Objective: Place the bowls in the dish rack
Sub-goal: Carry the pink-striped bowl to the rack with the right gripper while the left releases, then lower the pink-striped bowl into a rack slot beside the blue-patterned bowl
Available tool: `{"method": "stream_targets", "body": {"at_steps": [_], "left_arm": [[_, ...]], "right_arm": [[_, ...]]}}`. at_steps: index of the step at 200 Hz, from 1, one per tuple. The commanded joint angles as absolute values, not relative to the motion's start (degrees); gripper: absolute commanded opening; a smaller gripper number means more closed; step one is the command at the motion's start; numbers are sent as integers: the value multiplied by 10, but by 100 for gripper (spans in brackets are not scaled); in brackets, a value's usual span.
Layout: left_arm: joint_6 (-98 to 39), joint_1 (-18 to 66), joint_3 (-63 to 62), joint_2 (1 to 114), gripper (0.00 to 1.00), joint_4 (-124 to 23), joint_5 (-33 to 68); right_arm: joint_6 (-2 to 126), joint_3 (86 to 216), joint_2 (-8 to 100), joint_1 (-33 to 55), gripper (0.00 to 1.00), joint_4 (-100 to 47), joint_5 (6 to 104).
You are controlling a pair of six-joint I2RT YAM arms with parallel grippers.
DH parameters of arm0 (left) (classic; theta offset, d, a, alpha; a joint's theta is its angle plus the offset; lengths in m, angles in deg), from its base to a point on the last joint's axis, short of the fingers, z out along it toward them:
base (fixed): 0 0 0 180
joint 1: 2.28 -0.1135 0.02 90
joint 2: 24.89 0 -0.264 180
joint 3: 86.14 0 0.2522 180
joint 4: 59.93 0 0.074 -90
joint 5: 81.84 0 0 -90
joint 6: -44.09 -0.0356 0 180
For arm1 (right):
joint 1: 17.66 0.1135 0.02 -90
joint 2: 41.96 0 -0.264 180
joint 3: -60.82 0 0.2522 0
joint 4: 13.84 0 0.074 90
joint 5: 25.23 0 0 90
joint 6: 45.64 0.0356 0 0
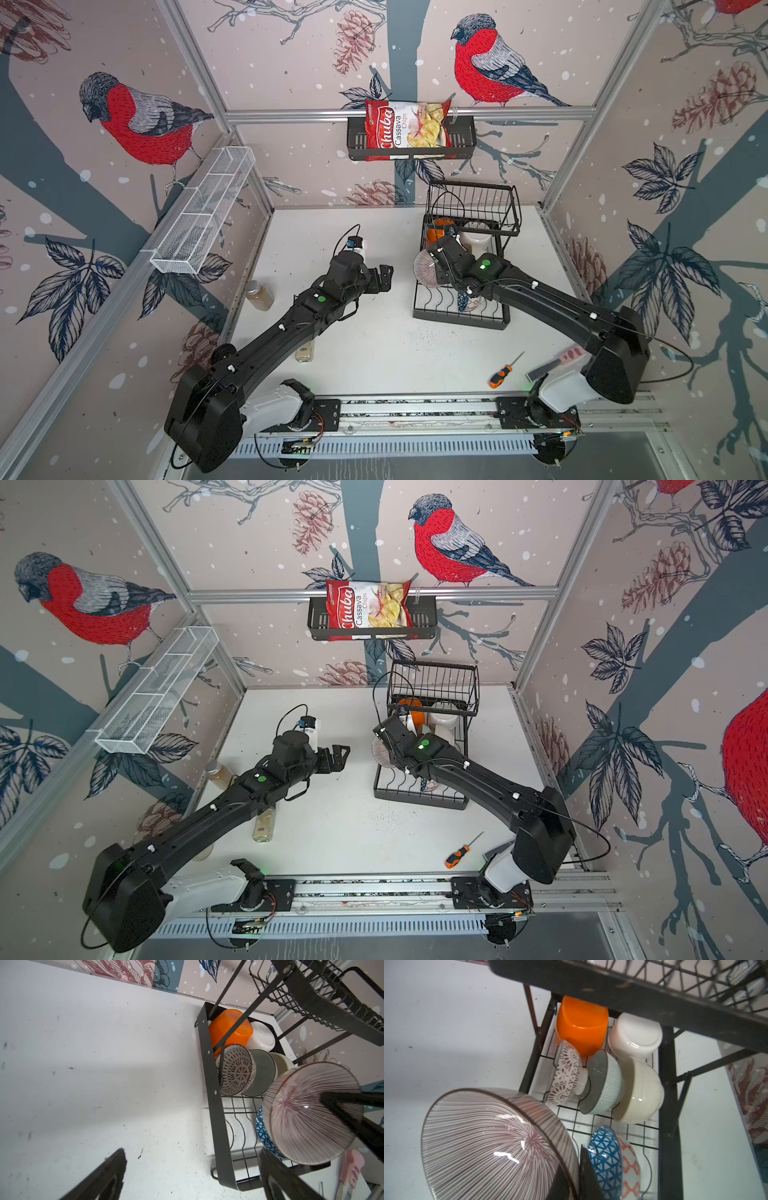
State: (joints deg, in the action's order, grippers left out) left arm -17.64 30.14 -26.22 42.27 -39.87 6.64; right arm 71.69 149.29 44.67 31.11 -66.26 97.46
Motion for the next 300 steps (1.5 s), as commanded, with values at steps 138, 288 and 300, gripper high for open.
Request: {"method": "stream_targets", "body": {"at_steps": [138,288,300], "left_arm": [[-159,363,-249,621,95,-429,93],[-158,443,-181,716,95,-439,118],[-158,449,-174,724,95,-441,122]], "right_arm": [[738,1513,454,305,0,-783,1069],[779,1530,483,324,0,-876,1106],[789,1531,486,326,0,-891,1112]]}}
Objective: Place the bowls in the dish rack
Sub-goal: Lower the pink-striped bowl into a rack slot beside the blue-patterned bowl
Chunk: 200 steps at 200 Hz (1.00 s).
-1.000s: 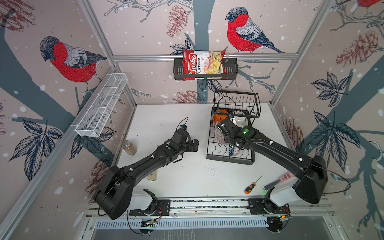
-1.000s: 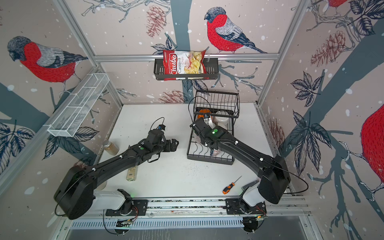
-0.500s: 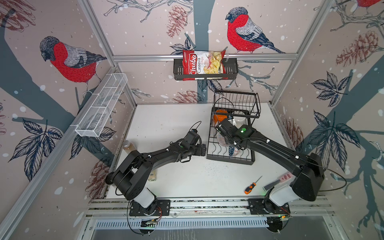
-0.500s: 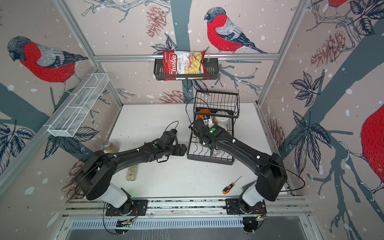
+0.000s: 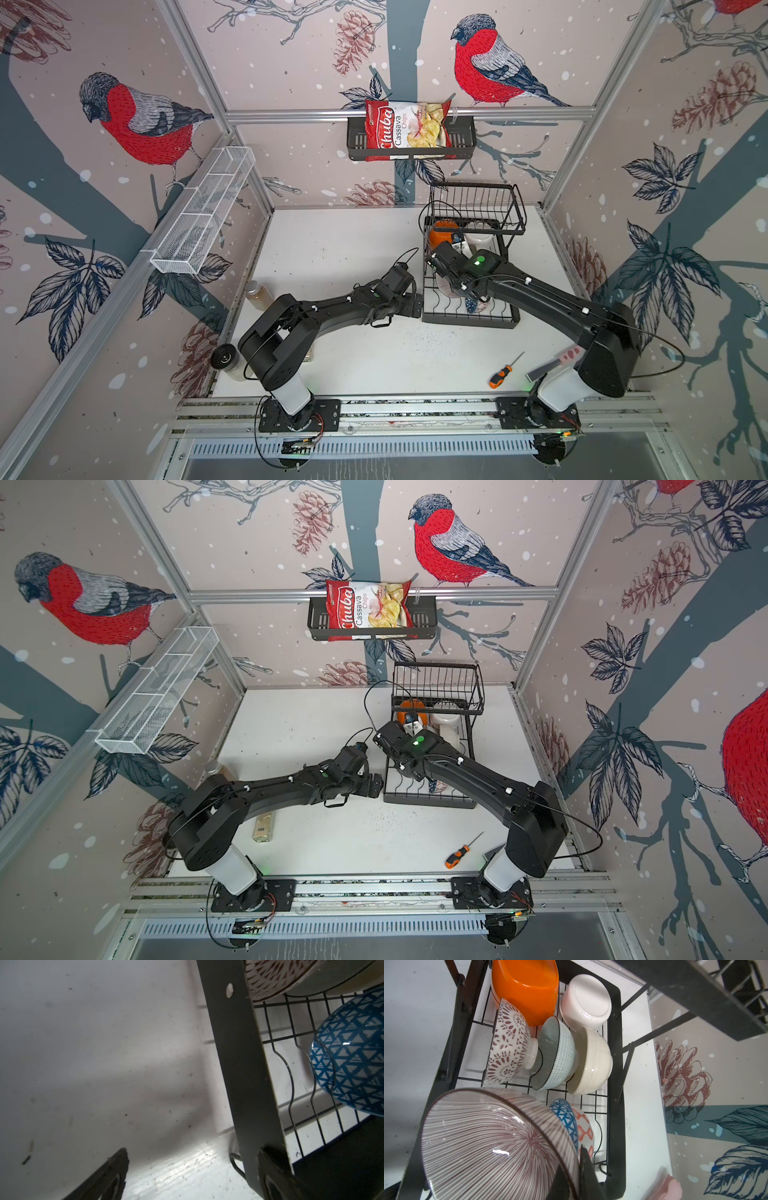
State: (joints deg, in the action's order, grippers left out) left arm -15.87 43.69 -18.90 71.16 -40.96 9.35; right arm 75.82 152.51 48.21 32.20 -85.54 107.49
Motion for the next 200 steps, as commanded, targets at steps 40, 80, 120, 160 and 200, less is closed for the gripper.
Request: {"method": "stream_targets", "body": {"at_steps": [40,80,120,160,200], "left_arm": [[-160,458,-161,738,95,-449,135],[-171,458,-155,745,95,-447,139],[-176,456,-156,740,95,-446,135],[-175,454,-174,712,95,-462,128],[-174,447,-198,679,96,-470,121]], "right_arm": [[854,1539,506,326,0,-969,1141],[899,1526,521,331,0,-1015,1155],[916,1519,540,336,0,-1032,1169],[915,1509,563,336,0,-1021,1179],[915,1509,585,336,0,-1017,1186]]}}
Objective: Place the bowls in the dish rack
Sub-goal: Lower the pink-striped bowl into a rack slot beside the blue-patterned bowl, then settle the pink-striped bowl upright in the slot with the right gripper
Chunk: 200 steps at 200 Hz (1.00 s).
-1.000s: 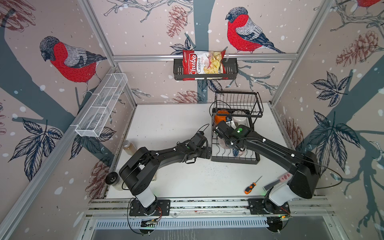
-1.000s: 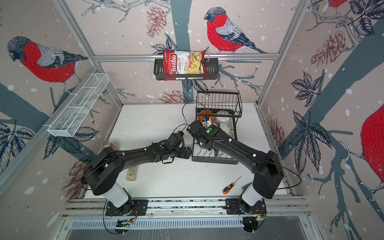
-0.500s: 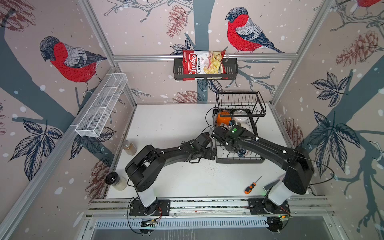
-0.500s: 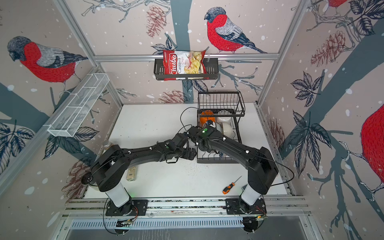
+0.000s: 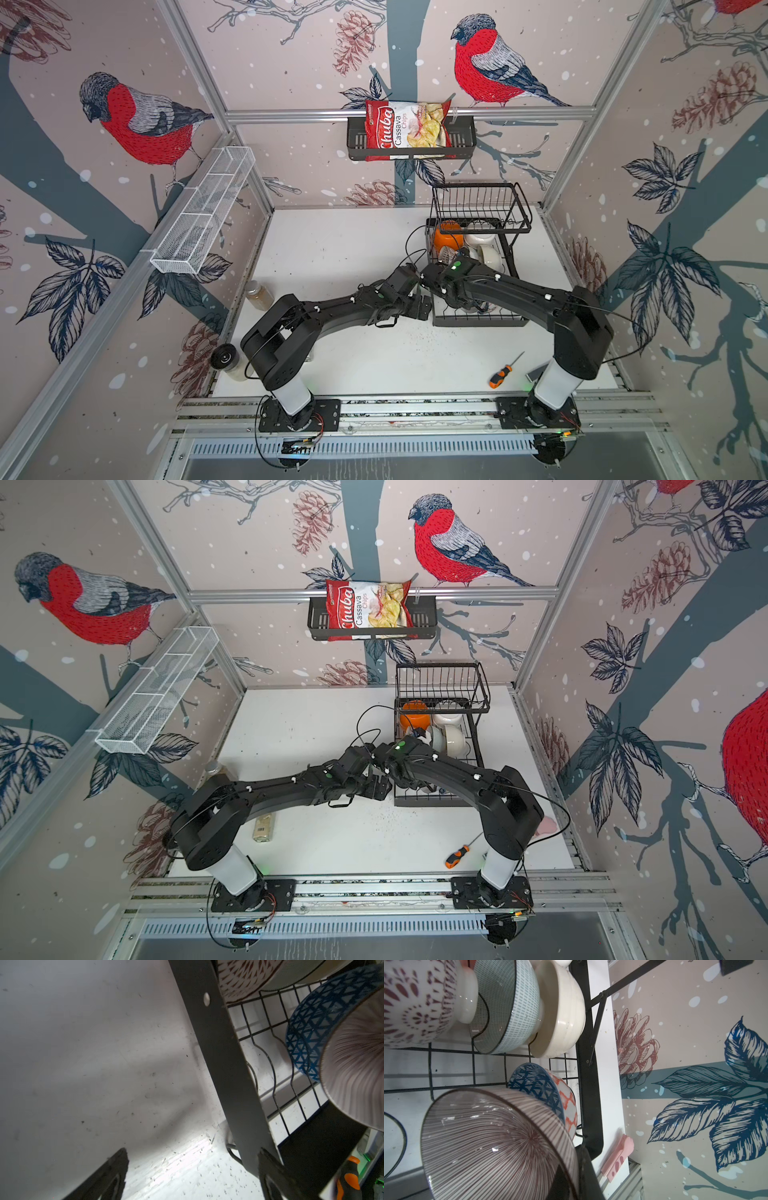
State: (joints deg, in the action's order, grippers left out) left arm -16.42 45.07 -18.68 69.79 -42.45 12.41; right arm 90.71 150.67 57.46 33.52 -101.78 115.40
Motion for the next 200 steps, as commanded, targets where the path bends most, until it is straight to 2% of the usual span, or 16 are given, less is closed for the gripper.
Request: {"method": "stream_targets", "body": {"at_steps": [1,74,114,200], "left_arm": [[-174,447,-200,678,96,-470,121],[-159,373,-289,571,96,-458,97],[-162,349,-305,511,96,-417,32],[-179,280,-332,415,96,-403,19]], "right_arm": [[915,1510,586,336,0,-1017,1186],[924,1524,619,334,0,-1032,1204],[915,1526,638,337,0,-1032,1208],[897,1527,673,335,0,-1033,1222]]}}
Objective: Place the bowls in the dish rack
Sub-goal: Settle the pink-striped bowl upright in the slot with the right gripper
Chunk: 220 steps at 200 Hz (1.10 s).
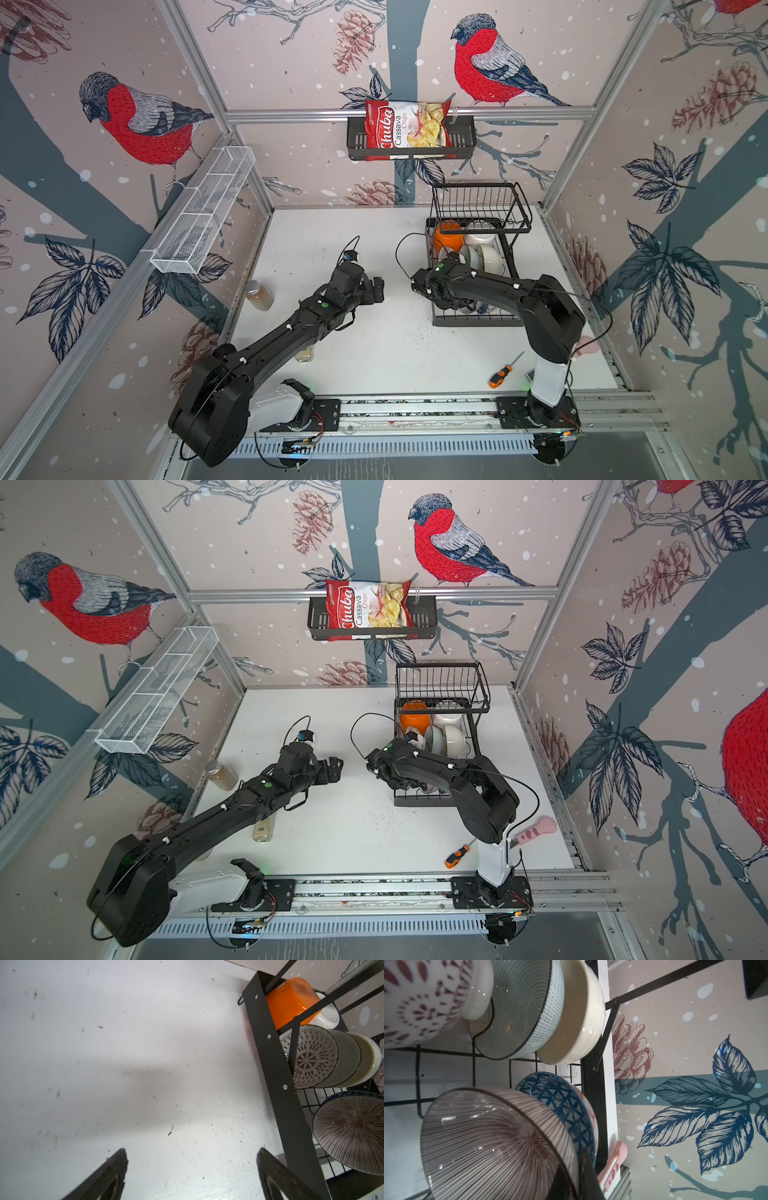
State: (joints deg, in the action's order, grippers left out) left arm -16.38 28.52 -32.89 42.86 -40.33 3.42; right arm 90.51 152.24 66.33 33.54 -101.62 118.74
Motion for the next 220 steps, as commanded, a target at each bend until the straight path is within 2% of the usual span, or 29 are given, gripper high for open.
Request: {"method": "stream_targets", "body": {"at_steps": [1,117,220], "left_arm": [[-179,280,-331,415,96,-404,19],[-193,268,-325,408,96,-396,23],[-199,261,-329,401,96,-391,23]], "right_arm": [[897,1527,673,334,0,-1032,1222],[887,1553,733,339,0,-1033,1223],[874,1581,755,369,0,-1032,1181]]}}
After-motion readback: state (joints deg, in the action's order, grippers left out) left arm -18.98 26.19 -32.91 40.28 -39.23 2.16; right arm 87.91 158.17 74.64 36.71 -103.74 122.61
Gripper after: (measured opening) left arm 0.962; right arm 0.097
